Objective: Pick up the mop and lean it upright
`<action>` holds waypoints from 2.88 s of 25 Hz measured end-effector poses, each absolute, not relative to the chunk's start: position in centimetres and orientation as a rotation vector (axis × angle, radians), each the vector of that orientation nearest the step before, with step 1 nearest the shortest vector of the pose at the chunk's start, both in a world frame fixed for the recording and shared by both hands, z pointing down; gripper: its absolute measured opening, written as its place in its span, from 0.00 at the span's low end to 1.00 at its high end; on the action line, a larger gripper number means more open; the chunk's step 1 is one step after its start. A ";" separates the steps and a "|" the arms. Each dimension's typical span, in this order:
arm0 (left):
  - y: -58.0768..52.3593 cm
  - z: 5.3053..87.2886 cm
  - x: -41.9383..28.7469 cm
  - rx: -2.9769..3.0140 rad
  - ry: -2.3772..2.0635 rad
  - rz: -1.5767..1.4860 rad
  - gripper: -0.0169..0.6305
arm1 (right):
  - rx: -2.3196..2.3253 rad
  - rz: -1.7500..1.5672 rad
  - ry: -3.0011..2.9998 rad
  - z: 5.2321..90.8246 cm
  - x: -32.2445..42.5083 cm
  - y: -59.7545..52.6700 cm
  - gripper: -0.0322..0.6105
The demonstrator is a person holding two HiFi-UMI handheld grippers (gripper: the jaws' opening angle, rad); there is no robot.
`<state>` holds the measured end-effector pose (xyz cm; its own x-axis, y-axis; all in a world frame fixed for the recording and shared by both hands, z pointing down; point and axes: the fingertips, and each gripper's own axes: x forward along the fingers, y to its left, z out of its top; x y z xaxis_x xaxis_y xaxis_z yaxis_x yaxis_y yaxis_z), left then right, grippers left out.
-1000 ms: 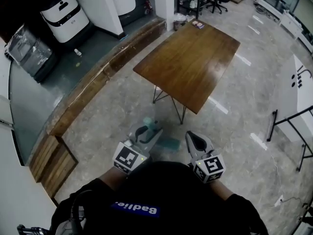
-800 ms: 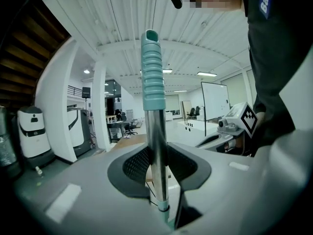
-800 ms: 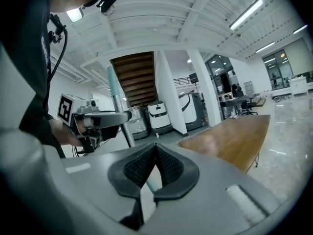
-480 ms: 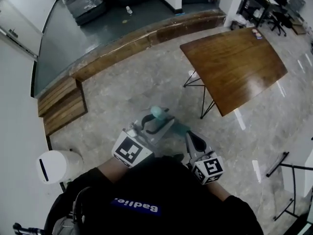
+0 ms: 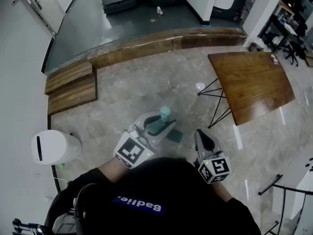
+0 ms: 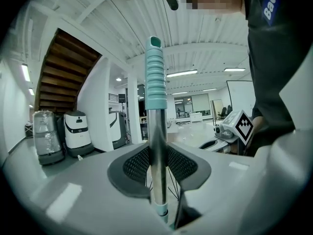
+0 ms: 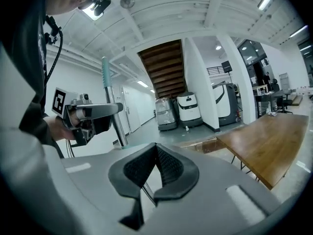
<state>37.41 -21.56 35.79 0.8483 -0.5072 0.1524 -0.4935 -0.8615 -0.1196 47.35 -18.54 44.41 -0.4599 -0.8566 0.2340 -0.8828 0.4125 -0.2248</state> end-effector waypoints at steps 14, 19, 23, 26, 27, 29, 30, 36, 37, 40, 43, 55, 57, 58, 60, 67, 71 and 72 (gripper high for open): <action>-14.7 36.8 15.4 -2.858 1.279 -0.219 0.21 | 1.021 0.343 -2.749 44.2 23.0 -16.7 0.06; -12.5 37.1 7.7 -2.732 1.564 -0.215 0.21 | 0.716 0.297 -2.822 43.8 14.1 -16.4 0.06; -11.0 37.0 1.9 -2.570 1.833 -0.220 0.21 | 0.450 0.283 -2.859 43.9 7.6 -16.2 0.06; -9.7 37.0 -2.2 -2.446 2.006 -0.228 0.21 | 0.228 0.252 -2.862 44.4 2.5 -14.9 0.06; -9.3 37.1 -3.6 -2.400 2.066 -0.234 0.21 | 0.153 0.239 -2.863 44.5 0.8 -14.6 0.06; -8.9 37.3 -6.3 -2.299 2.196 -0.249 0.21 | 0.011 0.224 -2.864 44.7 -2.1 -14.6 0.06; -8.7 37.3 -7.7 -2.242 2.263 -0.255 0.21 | -0.056 0.226 -2.861 44.8 -3.6 -14.8 0.06; -8.1 37.0 -14.4 -1.879 2.616 -0.263 0.21 | -0.433 0.224 -2.817 45.0 -11.1 -16.8 0.06; -8.0 36.8 -15.4 -1.821 2.655 -0.263 0.21 | -0.485 0.222 -2.807 45.1 -12.2 -16.9 0.06; -7.6 36.6 -17.8 -1.659 2.769 -0.272 0.21 | -0.613 0.236 -2.773 45.6 -14.8 -17.5 0.06; -6.8 36.6 -20.0 -1.496 2.877 -0.274 0.21 | -0.730 0.250 -2.722 46.6 -16.7 -17.6 0.06; -0.7 36.6 -27.7 -1.166 3.029 -0.170 0.21 | -0.935 0.162 -2.587 48.4 -23.9 -13.6 0.06; 0.1 37.1 -29.3 -1.175 3.029 -0.157 0.21 | -0.879 0.177 -2.609 48.2 -26.2 -13.8 0.06; 0.7 37.5 -30.0 -1.180 3.030 -0.149 0.21 | -0.852 0.183 -2.620 48.0 -27.3 -13.7 0.06; 2.2 38.1 -31.6 -1.188 3.036 -0.123 0.21 | -0.833 0.168 -2.634 47.5 -29.5 -12.5 0.06; 9.3 40.6 -38.1 -1.183 3.092 -0.003 0.21 | -0.911 0.028 -2.599 46.6 -36.0 -3.9 0.06; 12.9 42.1 -41.2 -1.165 3.119 0.032 0.21 | -0.927 0.007 -2.585 46.8 -38.6 -0.5 0.06; 13.7 42.2 -41.8 -1.151 3.126 0.032 0.21 | -0.928 0.010 -2.578 47.0 -39.1 0.0 0.06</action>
<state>-41.81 13.74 42.24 -0.7454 -0.6445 0.1702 -0.6409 0.7631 0.0828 -39.15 0.03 46.99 -0.7001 0.6134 0.3655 0.6105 0.7797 -0.1392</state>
